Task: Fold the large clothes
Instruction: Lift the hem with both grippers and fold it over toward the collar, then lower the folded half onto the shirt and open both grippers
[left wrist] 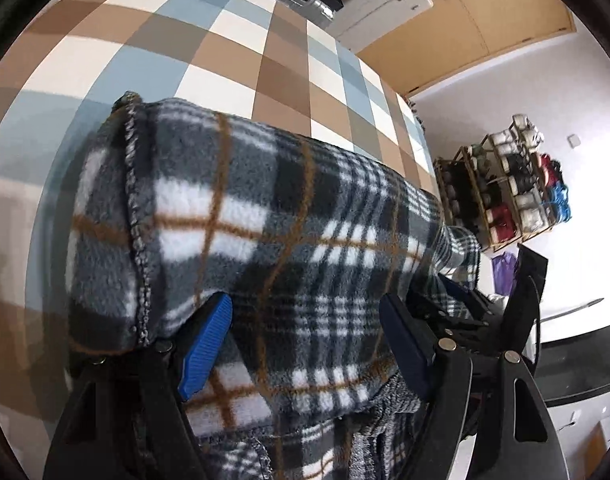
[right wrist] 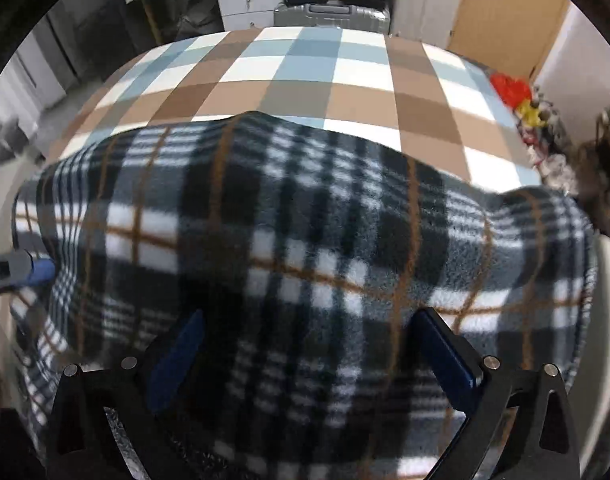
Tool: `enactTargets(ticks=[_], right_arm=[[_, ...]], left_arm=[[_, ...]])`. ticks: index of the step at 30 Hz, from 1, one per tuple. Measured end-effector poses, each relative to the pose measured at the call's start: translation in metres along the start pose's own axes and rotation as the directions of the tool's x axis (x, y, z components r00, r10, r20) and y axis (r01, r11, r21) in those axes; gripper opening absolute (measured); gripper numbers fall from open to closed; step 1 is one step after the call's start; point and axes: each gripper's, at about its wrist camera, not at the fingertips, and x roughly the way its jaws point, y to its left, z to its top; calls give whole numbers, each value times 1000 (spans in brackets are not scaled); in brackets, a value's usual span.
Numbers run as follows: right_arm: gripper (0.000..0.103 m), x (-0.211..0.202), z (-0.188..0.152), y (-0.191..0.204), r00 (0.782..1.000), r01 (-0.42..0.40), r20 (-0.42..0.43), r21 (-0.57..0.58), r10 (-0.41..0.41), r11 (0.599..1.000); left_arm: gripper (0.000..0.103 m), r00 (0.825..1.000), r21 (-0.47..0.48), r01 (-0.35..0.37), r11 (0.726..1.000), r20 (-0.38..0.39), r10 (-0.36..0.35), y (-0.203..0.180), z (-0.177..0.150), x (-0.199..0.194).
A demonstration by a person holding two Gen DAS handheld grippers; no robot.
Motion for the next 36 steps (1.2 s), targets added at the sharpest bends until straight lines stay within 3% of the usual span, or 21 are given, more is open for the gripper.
enactTargets(ticks=[8, 13, 19, 22, 24, 26, 30, 32, 36], right_arm=[[103, 14, 30, -2, 1000, -16, 5, -5, 16, 1000], [103, 28, 64, -3, 999, -25, 31, -10, 25, 1000], [103, 11, 67, -1, 994, 0, 113, -47, 5, 999], [103, -8, 45, -7, 976, 134, 187, -119, -111, 984], [103, -5, 36, -27, 987, 88, 140, -63, -79, 994], [103, 6, 23, -53, 997, -61, 42, 81, 58, 995], [103, -2, 8, -62, 991, -134, -12, 105, 136, 985], [102, -15, 5, -60, 992, -122, -30, 71, 124, 990], [103, -57, 13, -77, 985, -148, 112, 112, 135, 983]], left_arm=[[72, 993, 16, -79, 997, -89, 80, -2, 50, 13], [72, 988, 82, -120, 989, -85, 127, -2, 81, 19], [72, 984, 154, -142, 978, -86, 156, -5, 57, 5], [72, 977, 244, -191, 951, -49, 209, -7, 38, -3], [71, 967, 329, -233, 915, -24, 254, -8, 24, 1], [72, 949, 380, -292, 877, 5, 314, -13, 8, 1], [72, 922, 384, -353, 853, -15, 388, -15, -5, -2], [72, 923, 357, -353, 865, -20, 385, -15, -6, -13], [72, 960, 305, -266, 915, -6, 281, -23, -6, -37]])
